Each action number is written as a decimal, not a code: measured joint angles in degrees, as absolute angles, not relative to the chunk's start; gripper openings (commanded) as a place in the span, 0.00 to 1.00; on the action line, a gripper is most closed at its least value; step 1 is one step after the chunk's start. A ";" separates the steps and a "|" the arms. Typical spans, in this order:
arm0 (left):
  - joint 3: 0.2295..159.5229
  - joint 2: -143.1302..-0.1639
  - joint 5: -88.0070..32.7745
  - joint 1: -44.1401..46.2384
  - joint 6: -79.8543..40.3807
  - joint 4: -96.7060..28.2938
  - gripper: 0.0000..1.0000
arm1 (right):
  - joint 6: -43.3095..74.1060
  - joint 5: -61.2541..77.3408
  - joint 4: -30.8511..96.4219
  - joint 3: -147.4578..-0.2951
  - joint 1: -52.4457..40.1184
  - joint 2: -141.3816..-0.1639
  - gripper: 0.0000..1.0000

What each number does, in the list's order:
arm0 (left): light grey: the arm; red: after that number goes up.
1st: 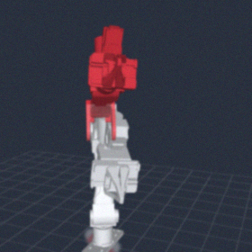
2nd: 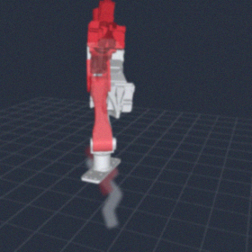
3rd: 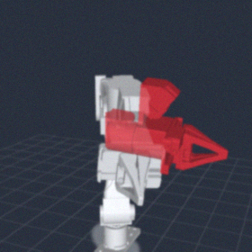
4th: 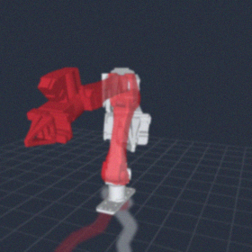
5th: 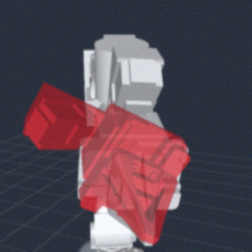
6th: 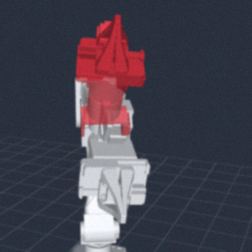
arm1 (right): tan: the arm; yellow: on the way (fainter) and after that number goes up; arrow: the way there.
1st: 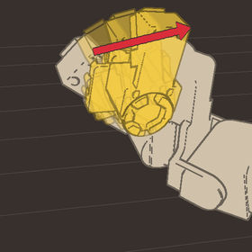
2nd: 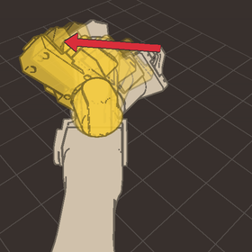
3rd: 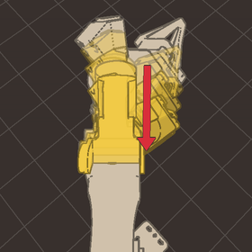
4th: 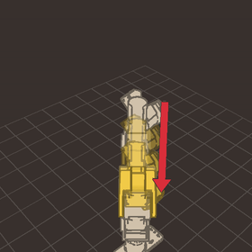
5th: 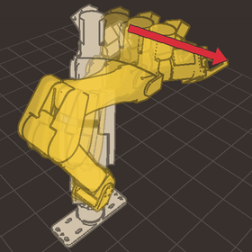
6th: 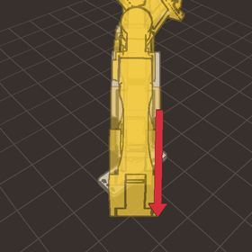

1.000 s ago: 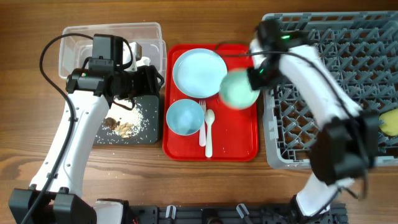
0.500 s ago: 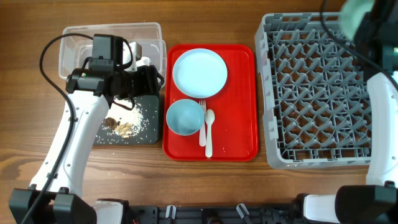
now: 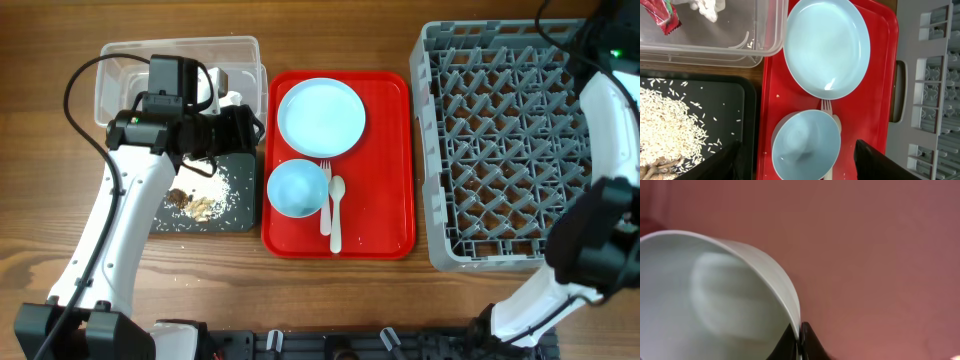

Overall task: Sort waste into correct bins and load items into the dishwasher rack
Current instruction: 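Carry the green bowl with the right gripper and place it in the dish rack, then move the right gripper back to the light-blue plate and grasp its rim, then lift the light-blue plate with the right gripper and stand it in the rack, then reach the right gripper to the blue bowl and grasp its rim, then carry the blue bowl with the right gripper and place it in the rack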

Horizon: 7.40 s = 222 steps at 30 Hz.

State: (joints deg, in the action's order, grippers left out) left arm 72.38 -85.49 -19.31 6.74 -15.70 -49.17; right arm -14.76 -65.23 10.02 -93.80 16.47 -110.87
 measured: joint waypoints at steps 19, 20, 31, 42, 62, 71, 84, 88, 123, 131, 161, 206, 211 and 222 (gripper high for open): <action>72.38 -85.49 -19.31 6.74 -15.70 -49.12 0.71 | -21.30 -69.04 12.43 -93.58 19.84 -123.07 0.04; 72.38 -85.49 -19.31 6.74 -15.73 -49.06 0.71 | -20.08 -69.17 14.20 -93.67 19.73 -123.07 0.05; 72.38 -85.49 -19.29 6.74 -15.70 -49.04 0.71 | -8.84 -58.85 28.82 -93.41 16.67 -123.07 0.48; 72.38 -85.49 -19.29 6.74 -15.70 -49.04 0.72 | -7.07 -35.16 35.38 -92.97 15.66 -112.95 0.80; 72.38 -85.49 -14.85 6.74 -15.73 -53.45 0.78 | 3.31 14.66 50.02 -93.06 -15.40 -106.59 0.78; 72.38 -85.49 -9.54 6.74 -16.82 -55.31 0.80 | 22.13 3.31 46.85 -93.06 -21.30 -118.24 0.61; 72.38 -85.49 -8.80 6.74 -16.84 -55.33 0.81 | 31.51 2.52 42.94 -93.06 -21.17 -125.89 0.04; 72.38 -85.49 -8.80 6.74 -16.84 -55.31 0.81 | 31.86 2.68 41.78 -93.14 -20.53 -125.80 0.04; 72.38 -85.49 -8.80 6.74 -16.84 -54.87 0.84 | -18.76 -54.70 26.52 -99.77 8.95 -113.65 0.04; 72.38 -85.49 -8.78 6.74 -16.84 -54.87 0.84 | -16.23 -51.99 31.86 -99.55 8.40 -115.20 0.04; 72.38 -85.49 -2.81 -0.89 -28.58 -59.40 1.00 | 1.54 23.27 51.99 -81.01 -19.07 -98.63 0.76; 72.38 -85.49 -6.09 -7.25 -30.37 -60.86 1.00 | 9.89 -12.23 37.63 -87.15 -14.90 -98.10 0.04; 72.38 -85.49 -6.09 -7.25 -30.37 -60.40 1.00 | -2.42 -38.59 31.51 -87.48 -6.96 -96.55 0.04; 72.38 -85.49 -6.11 -7.25 -30.39 -59.55 1.00 | -18.57 -57.65 20.49 -87.42 -2.20 -105.08 0.04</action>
State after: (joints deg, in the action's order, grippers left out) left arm 72.38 -85.49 -6.11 -7.25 -30.39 -59.55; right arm -18.57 -57.65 20.49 -87.42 -2.20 -105.08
